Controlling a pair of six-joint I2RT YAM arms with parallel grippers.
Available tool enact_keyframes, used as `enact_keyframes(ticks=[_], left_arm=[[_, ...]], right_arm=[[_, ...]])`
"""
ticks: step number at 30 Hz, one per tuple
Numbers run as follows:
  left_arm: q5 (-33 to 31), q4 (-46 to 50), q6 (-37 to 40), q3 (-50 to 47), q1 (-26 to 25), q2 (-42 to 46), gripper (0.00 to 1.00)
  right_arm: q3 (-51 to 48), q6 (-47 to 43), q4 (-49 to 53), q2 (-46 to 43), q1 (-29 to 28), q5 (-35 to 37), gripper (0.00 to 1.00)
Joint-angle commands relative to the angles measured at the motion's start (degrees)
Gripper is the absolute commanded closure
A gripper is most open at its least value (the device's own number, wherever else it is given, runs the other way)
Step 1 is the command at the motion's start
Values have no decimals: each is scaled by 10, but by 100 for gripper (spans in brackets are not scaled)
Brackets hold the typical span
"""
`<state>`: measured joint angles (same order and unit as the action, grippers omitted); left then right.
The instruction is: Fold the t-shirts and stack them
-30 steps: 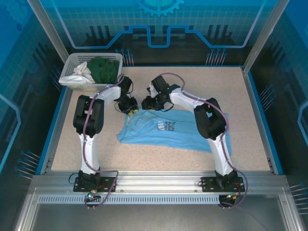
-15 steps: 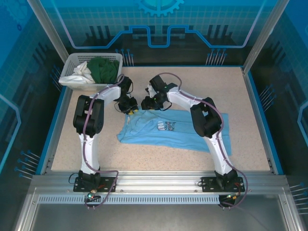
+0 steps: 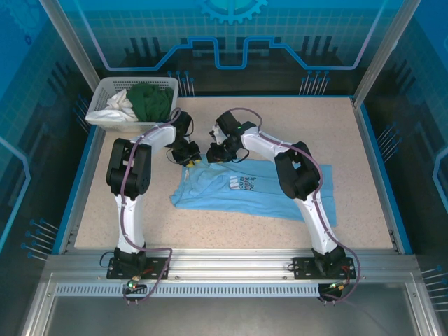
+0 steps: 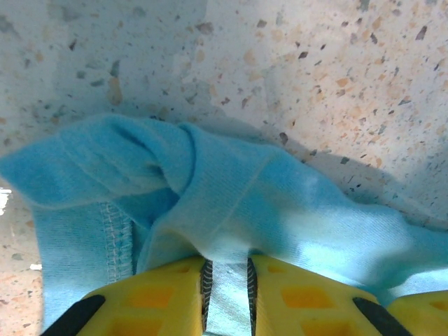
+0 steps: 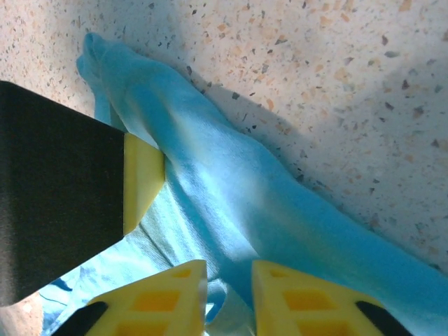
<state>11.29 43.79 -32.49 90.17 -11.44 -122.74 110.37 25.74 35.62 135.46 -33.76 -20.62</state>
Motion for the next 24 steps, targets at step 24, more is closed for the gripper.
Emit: enact_keyframes(ticks=[24], left_arm=[[-20,17,19,-6,2,-29,75]], right_arm=[[-114,-87,32,-143,-14,-31,100]])
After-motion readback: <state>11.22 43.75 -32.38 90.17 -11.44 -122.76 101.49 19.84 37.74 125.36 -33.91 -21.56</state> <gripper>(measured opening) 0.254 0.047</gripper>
